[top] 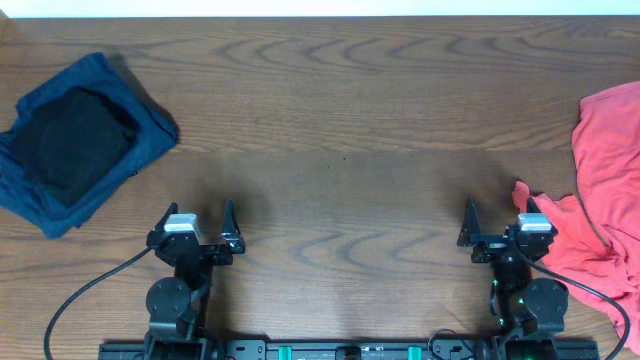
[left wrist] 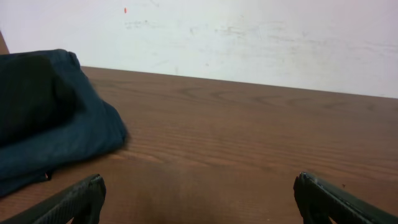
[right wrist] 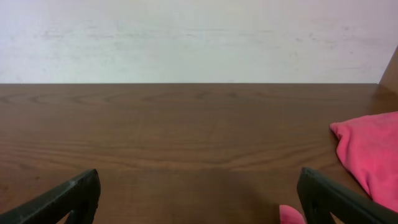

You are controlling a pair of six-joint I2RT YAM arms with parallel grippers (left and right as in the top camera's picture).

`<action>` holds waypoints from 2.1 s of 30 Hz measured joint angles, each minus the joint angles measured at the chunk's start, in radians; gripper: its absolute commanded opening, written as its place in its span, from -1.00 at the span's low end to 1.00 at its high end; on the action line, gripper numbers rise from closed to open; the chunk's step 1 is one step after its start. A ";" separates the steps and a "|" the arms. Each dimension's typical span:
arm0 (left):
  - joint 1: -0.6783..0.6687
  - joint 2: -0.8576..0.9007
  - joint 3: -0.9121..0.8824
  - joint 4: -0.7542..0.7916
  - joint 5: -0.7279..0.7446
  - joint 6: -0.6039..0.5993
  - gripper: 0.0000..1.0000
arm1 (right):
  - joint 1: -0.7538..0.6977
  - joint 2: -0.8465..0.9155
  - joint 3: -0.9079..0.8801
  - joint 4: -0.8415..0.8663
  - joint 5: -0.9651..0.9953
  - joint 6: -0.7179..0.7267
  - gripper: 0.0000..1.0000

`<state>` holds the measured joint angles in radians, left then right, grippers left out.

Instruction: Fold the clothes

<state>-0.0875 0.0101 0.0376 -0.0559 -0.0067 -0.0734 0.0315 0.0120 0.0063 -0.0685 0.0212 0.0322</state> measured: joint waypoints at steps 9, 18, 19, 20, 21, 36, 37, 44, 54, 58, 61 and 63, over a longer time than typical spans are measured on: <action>0.000 0.000 0.000 0.000 0.000 0.000 0.96 | 0.000 0.000 0.000 0.000 0.000 0.000 0.98; 0.000 0.000 0.000 0.000 0.000 0.000 0.96 | 0.000 0.000 0.000 0.000 0.000 0.000 0.99; 0.000 0.000 0.000 0.000 0.000 0.000 0.96 | 0.000 0.000 0.000 0.000 0.000 0.000 0.99; 0.000 0.000 0.000 0.000 0.000 0.000 0.96 | 0.000 0.000 0.000 0.000 0.000 0.000 0.99; 0.000 0.000 0.000 0.000 0.000 0.000 0.96 | 0.000 0.000 0.000 0.000 0.000 0.000 0.99; 0.000 0.000 0.000 0.000 0.000 0.000 0.96 | 0.000 0.000 0.000 0.000 0.000 0.000 0.99; 0.000 0.000 0.000 0.000 0.000 0.000 0.95 | 0.000 0.000 0.000 0.000 0.000 0.000 0.98; 0.000 0.000 0.000 0.000 0.000 0.000 0.96 | 0.000 0.000 0.000 0.000 0.000 0.000 0.99; 0.000 0.000 0.000 -0.002 0.000 0.000 0.96 | 0.000 0.003 0.000 -0.002 -0.014 0.032 0.98; 0.000 0.002 0.010 -0.031 0.003 0.000 0.96 | 0.000 0.029 0.006 -0.024 -0.013 0.049 0.98; 0.000 0.028 0.039 -0.106 0.003 -0.006 0.96 | 0.000 0.068 0.034 -0.082 -0.002 0.057 0.99; 0.000 0.064 0.061 -0.159 0.003 -0.017 0.96 | 0.000 0.105 0.066 -0.142 0.010 0.063 0.99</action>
<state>-0.0875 0.0742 0.0982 -0.2153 -0.0036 -0.0906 0.0315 0.1165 0.0727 -0.2104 0.0311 0.0948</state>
